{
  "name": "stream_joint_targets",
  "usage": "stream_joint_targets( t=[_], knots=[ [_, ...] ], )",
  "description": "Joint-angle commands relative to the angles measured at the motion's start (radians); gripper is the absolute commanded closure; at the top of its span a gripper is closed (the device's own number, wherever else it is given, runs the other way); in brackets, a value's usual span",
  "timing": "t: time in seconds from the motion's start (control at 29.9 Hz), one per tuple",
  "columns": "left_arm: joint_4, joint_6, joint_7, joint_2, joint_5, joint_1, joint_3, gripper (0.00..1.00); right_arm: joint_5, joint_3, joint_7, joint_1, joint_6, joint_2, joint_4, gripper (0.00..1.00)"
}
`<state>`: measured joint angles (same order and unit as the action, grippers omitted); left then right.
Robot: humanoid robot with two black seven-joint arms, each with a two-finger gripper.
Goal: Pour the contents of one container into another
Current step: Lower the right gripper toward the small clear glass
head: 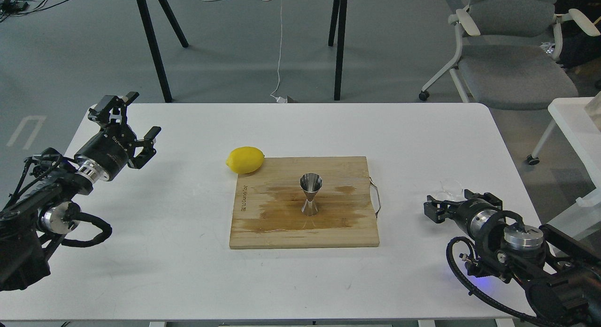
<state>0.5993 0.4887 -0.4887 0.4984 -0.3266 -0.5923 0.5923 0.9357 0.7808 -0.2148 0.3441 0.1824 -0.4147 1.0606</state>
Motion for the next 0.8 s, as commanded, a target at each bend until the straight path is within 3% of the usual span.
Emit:
stream_joint_targets(
  t=[0.0, 0.33, 0.77],
  knots=[
    [0.0, 0.0, 0.0, -0.001, 0.0, 0.0, 0.0, 0.02, -0.012, 0.0, 0.002, 0.015, -0.001, 0.016, -0.02, 0.1],
    [-0.003, 0.0, 0.0, -0.006, 0.0, 0.0, 0.0, 0.02, -0.032, -0.002, 0.003, 0.021, -0.001, 0.04, -0.054, 0.25],
    [-0.013, 0.0, 0.0, -0.008, 0.0, 0.0, 0.0, 0.01, -0.061, -0.003, 0.005, 0.021, -0.003, 0.042, -0.054, 0.35]
  ],
)
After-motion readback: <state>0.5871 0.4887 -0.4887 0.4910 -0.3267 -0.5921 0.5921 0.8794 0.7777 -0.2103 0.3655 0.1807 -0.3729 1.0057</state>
